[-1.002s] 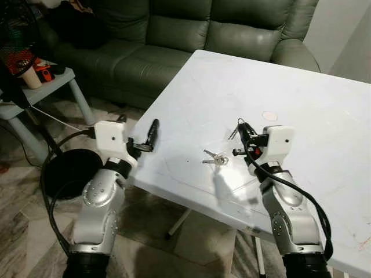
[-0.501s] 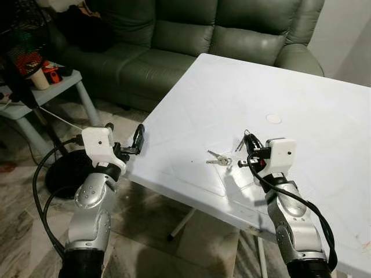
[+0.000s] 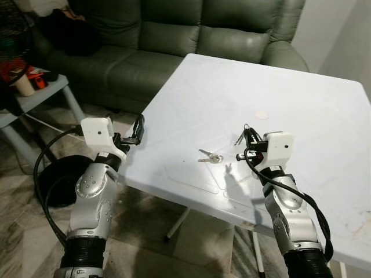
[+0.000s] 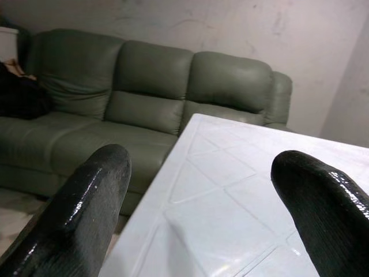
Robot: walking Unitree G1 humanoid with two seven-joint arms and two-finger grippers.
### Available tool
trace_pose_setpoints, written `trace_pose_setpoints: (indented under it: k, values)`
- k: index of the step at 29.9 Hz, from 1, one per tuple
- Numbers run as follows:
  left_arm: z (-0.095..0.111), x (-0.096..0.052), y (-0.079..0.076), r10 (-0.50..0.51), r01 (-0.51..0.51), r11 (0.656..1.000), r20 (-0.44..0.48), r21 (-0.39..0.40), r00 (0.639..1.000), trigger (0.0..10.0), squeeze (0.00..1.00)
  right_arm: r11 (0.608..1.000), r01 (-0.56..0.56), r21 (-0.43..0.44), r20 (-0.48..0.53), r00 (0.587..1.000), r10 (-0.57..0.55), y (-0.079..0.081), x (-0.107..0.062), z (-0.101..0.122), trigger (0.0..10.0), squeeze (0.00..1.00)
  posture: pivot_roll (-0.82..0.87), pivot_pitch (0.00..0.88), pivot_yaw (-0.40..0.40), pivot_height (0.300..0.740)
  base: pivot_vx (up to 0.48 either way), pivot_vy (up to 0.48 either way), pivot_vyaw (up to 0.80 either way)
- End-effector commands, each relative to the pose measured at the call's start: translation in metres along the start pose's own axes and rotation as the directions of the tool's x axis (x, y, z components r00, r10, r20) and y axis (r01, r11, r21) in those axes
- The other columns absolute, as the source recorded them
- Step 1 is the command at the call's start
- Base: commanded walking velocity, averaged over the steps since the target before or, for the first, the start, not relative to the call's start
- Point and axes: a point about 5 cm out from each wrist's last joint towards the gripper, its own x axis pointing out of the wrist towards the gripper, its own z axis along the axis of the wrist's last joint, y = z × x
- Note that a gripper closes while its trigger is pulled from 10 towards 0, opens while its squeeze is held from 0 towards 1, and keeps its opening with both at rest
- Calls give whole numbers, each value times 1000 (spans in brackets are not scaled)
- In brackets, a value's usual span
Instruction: Hang keys on a hook
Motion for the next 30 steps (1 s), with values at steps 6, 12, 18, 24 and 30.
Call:
trace_pose_setpoints:
  k: [6,12,18,24,30]
  values:
    - [2,5,3,15,-15,1000,4,8,1000,10000,0,1000,-7,-14,16,1000,7,3,7,4,10000,0,15,0,-18,740,0,0,-671]
    - [2,8,4,30,-30,1000,5,2,1000,10000,0,1000,-11,-11,22,1000,11,6,9,7,10000,0,16,0,-22,740,0,0,-669]
    - [1,8,1,26,-26,1000,3,7,1000,10000,0,1000,-14,-18,25,1000,15,9,10,7,10000,0,16,0,-21,740,0,0,-665]
    - [0,10,0,23,-23,1000,3,5,1000,10000,0,1000,-16,-13,28,999,17,11,11,9,10000,0,12,0,-19,740,0,0,-664]
    - [-2,12,0,24,-24,999,-10,-31,1000,10000,0,1000,-14,-17,27,1000,15,10,11,8,10000,0,7,0,-18,740,0,135,-665]
